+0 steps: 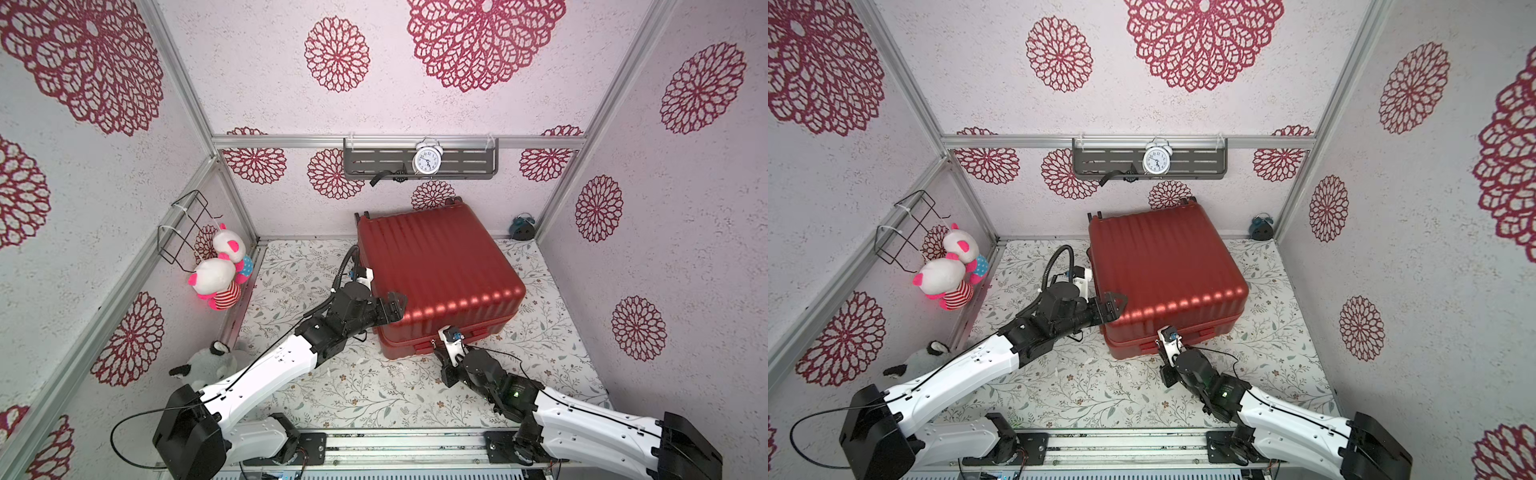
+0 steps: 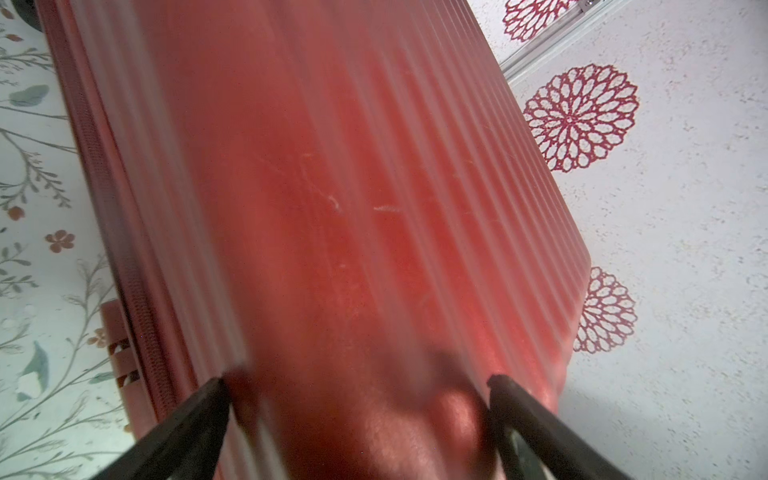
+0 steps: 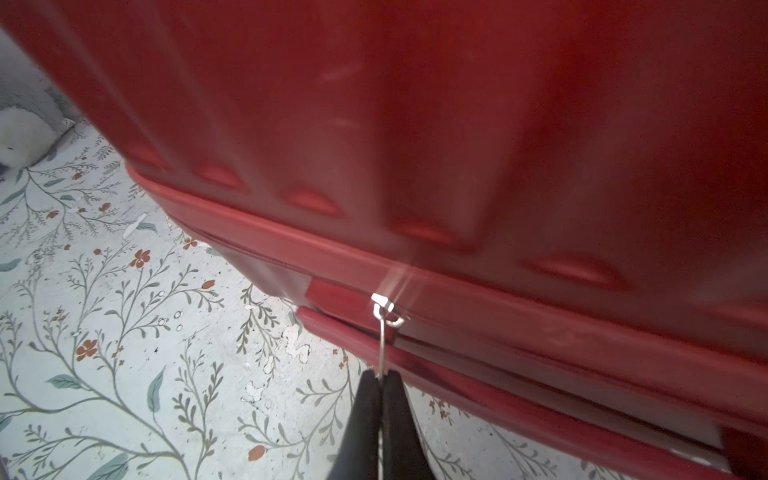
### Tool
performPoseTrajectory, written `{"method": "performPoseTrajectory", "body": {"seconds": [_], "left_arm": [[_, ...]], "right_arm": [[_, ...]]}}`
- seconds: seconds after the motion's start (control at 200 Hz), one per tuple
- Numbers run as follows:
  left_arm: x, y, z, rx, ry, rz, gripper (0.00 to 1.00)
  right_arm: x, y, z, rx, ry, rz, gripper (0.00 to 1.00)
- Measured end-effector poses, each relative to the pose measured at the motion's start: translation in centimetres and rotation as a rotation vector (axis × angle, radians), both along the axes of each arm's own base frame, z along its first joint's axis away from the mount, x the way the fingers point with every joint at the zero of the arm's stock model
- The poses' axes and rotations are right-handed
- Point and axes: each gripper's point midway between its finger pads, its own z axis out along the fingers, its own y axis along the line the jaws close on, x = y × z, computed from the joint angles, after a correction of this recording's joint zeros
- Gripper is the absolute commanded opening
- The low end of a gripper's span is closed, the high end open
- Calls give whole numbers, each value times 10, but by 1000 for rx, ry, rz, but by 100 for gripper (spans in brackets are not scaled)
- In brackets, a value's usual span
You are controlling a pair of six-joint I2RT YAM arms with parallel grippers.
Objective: Open the suitcase zippers
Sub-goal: Adjust the suitcase at the center of the board.
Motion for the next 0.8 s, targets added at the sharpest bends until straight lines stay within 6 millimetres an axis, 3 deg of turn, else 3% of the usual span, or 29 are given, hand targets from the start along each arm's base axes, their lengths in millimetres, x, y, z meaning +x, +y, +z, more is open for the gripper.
{"method": "performPoseTrajectory", "body": {"seconds": [0.285,0.8], "left_arm": [[-15,-49,0,-29,-12,-130,98],[-21,-66,0,-45,-22,-159,98]], "right_arm": [[-3,-5,-8,-18,8,-4,0],[-6,-16,-8,-19,-6,-24,0]]}}
